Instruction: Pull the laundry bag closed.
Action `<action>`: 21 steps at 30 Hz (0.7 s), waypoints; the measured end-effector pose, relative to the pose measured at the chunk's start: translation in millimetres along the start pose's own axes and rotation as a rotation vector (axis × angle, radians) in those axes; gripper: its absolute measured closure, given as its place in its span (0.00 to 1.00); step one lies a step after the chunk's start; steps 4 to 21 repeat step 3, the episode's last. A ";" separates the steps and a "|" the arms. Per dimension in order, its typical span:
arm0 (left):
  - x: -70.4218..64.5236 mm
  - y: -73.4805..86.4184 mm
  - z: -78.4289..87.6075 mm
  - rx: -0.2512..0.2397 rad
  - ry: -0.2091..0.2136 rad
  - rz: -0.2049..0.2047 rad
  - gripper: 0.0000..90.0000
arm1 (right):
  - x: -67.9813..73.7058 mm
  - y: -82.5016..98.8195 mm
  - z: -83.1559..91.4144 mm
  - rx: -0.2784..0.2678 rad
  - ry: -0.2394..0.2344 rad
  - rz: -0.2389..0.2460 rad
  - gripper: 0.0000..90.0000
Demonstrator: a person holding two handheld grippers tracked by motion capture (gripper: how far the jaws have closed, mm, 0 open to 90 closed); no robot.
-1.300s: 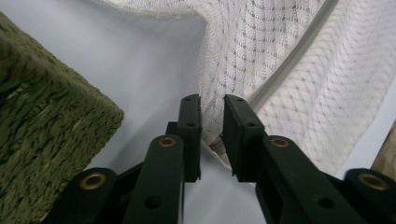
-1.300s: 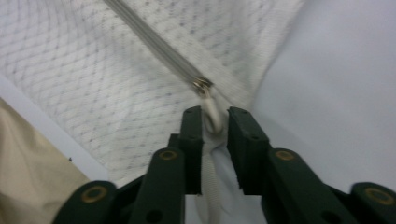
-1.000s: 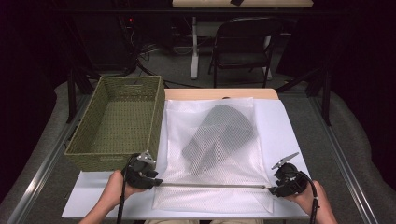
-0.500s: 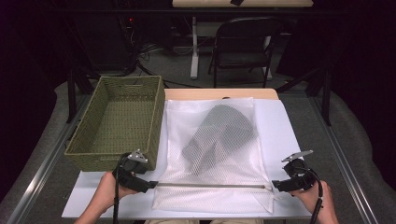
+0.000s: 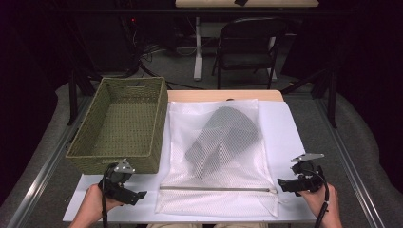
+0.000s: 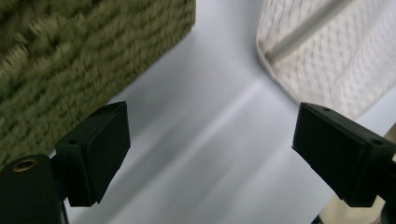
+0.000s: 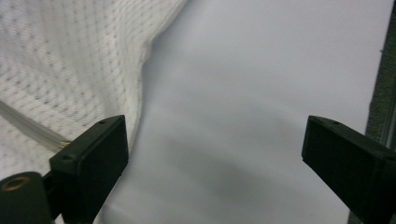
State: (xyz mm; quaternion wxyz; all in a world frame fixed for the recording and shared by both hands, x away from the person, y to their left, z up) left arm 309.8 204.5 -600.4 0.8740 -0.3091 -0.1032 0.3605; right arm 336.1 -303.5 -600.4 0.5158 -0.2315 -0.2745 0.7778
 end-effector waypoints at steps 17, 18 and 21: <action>5.7 9.3 -4.3 0.029 -0.009 -0.006 0.12 | -3.4 1.2 -4.0 -0.007 0.016 0.003 0.04; 5.7 9.3 -4.3 0.029 -0.009 -0.006 0.12 | -3.4 1.2 -4.0 -0.007 0.016 0.003 0.04; 5.7 9.3 -4.3 0.029 -0.009 -0.006 0.12 | -3.4 1.2 -4.0 -0.007 0.016 0.003 0.04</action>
Point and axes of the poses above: each handheld gripper's, and its own axes: z roughly backward along the jaws, y roughly out of its underside, x roughly to its left, the point moved 10 cm from there along -z, roughly forward along the jaws, and after that the axes turned 9 degrees about -x, right-handed, at the moved point
